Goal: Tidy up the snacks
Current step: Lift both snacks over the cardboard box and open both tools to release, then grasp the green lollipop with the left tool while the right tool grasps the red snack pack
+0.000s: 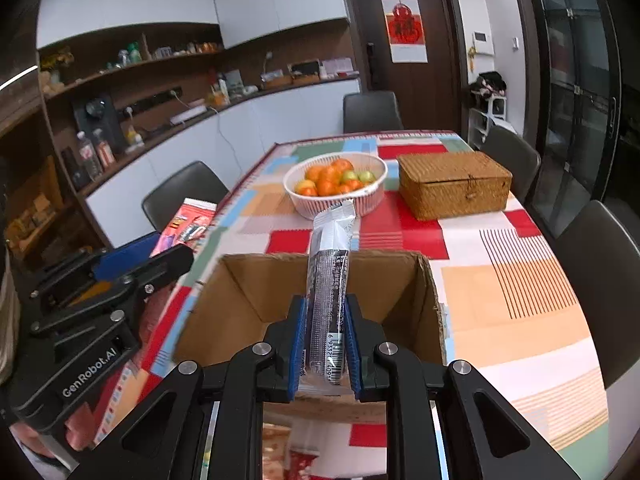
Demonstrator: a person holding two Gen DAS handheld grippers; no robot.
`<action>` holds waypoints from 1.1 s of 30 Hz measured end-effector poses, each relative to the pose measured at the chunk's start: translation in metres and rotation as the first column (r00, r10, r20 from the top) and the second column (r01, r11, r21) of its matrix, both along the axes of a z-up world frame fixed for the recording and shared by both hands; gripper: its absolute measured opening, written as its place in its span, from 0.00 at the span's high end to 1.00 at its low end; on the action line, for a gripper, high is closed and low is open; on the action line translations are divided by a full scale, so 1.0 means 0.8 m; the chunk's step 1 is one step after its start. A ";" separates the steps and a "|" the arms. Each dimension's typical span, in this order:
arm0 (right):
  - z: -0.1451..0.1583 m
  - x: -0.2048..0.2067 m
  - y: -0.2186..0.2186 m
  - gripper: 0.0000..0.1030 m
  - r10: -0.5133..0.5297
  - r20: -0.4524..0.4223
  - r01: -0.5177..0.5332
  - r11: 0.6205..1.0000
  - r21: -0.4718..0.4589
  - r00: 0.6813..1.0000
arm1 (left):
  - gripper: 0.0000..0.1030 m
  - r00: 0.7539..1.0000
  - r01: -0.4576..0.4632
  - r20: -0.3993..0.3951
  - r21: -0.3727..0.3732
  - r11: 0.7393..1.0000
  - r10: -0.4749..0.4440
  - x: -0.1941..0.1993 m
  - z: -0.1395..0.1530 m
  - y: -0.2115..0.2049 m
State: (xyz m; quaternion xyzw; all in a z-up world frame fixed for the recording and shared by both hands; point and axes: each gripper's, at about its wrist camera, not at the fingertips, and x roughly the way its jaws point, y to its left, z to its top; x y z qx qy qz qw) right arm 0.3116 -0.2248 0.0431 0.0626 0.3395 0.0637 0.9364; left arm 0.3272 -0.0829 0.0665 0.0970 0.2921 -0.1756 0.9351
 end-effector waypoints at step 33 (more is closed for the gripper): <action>-0.042 -0.147 0.063 0.59 0.096 0.027 -0.095 0.995 -0.030 0.995 | 0.45 0.998 -0.051 0.034 0.008 0.999 0.051 -0.184 -0.038 0.072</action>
